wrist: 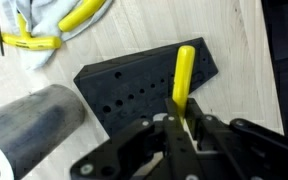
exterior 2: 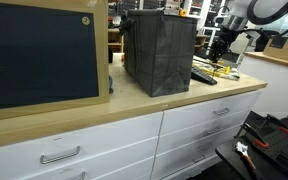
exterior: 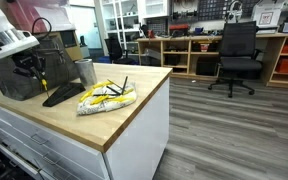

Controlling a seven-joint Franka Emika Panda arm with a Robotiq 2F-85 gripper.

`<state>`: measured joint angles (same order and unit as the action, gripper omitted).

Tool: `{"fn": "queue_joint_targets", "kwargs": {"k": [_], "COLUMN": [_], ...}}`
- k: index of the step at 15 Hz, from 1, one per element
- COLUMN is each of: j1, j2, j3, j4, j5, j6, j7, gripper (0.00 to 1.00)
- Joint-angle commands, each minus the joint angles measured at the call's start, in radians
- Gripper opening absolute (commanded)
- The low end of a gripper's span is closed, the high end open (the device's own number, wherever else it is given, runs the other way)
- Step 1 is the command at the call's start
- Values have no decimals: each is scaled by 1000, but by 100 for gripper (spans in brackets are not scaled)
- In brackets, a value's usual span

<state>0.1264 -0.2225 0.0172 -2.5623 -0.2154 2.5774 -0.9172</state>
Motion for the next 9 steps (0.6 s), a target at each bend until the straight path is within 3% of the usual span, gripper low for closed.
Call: {"fn": "queue_joint_targets", "kwargs": {"k": [1, 9], "j1": [1, 2], "j2": [13, 20], "j3": [2, 6], "j4": [0, -3], "j5": [0, -6], "j6": [27, 54], "j7": [0, 1], "gripper": [4, 4]}}
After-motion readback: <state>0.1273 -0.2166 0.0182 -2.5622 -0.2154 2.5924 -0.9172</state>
